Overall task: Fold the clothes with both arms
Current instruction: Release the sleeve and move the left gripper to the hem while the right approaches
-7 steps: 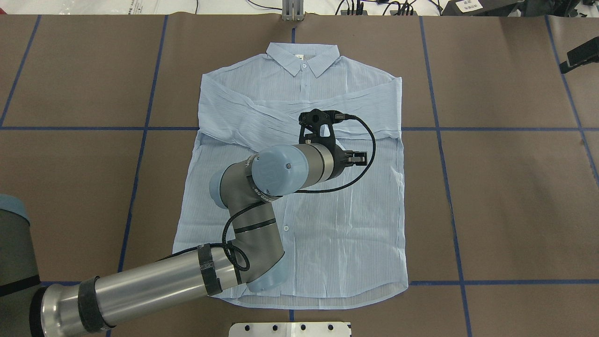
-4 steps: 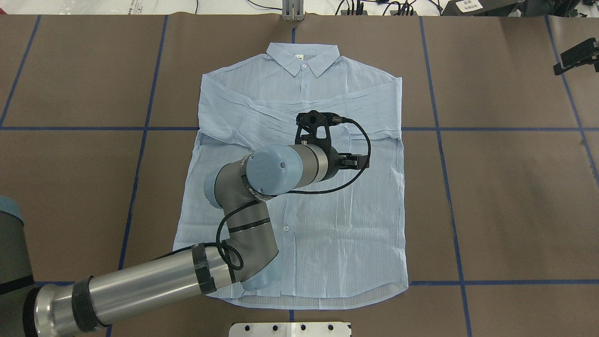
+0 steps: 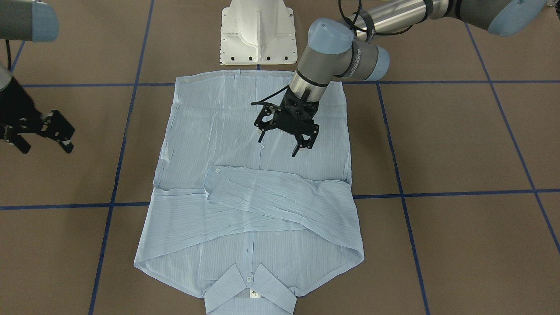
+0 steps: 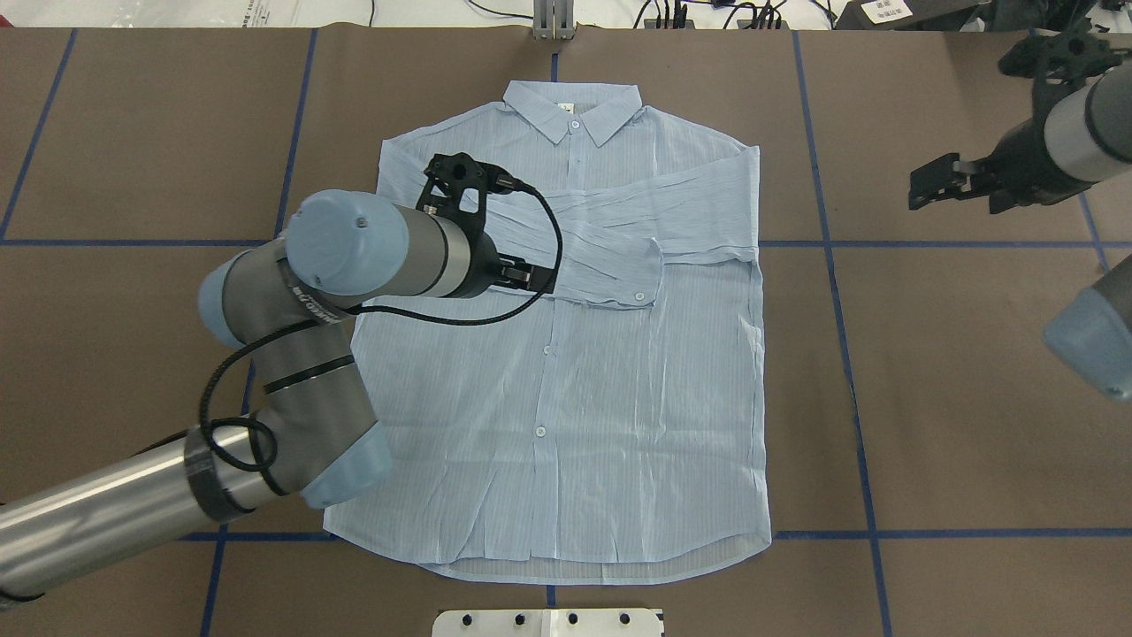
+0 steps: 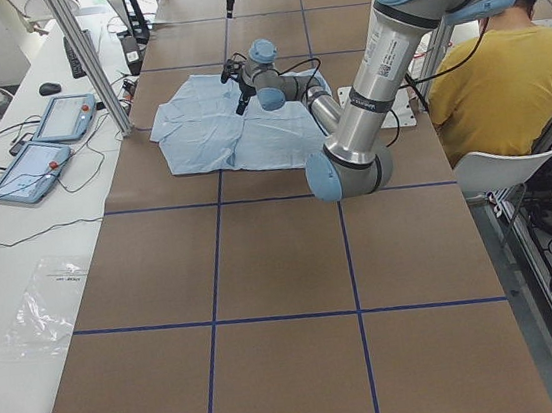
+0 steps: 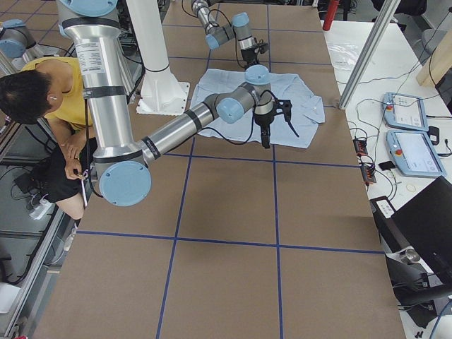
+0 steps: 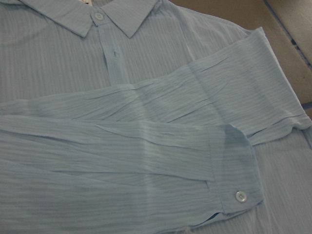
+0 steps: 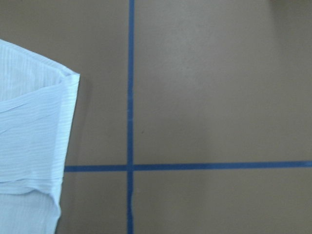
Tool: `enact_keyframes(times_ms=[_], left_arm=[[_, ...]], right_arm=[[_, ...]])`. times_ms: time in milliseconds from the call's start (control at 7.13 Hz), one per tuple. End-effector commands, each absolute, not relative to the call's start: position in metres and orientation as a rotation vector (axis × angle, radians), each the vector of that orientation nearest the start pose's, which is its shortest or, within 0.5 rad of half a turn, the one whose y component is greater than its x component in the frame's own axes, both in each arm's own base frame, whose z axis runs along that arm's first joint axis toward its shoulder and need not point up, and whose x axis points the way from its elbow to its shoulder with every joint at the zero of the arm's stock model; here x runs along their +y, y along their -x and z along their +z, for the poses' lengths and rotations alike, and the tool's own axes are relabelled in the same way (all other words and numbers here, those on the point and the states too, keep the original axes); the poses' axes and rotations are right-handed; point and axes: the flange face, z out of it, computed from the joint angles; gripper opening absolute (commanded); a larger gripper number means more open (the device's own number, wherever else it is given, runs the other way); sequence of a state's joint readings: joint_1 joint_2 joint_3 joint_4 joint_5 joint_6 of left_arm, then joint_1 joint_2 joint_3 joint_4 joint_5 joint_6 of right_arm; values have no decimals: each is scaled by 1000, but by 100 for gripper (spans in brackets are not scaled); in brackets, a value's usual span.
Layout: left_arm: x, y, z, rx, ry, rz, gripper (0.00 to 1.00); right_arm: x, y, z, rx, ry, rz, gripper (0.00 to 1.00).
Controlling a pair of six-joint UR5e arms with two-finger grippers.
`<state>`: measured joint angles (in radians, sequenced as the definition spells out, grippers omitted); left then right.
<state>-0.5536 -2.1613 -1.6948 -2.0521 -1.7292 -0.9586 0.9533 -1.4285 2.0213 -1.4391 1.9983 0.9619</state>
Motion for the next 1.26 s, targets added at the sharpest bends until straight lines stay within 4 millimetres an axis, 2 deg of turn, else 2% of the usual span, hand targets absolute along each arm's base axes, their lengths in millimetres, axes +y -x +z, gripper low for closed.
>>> enact_keyframes(times_ms=[0,140,281,421,561,701,842,982,1122], left_arm=[[-403,-418,249,1052,-517,137,100],[-382,-394,281,1029,-480,114,100],[-359,-382,309,1010,-412,68,100],[-329,-392,322,1004,-356,80,100],[-298,-413,337,984,-311,66,100],[-266,-436,342,978,-285,23,100],[-245,-451,346,968,-257,4,99],[-236,-459,353,944,-251,-7,83],[-234,-462,358,900,-236,-4,55]], right_arm=[[-381,292,342,-853,-208,252,100],[-338,313,358,-876,-223,273,100],[-302,329,366,-900,-212,297,100],[-277,338,362,-907,-203,281,100],[-261,350,361,-910,-199,281,100],[-253,356,364,-899,-215,271,100],[-250,356,367,-892,-212,267,100],[-250,356,368,-890,-213,267,100],[-250,356,368,-890,-214,267,100]])
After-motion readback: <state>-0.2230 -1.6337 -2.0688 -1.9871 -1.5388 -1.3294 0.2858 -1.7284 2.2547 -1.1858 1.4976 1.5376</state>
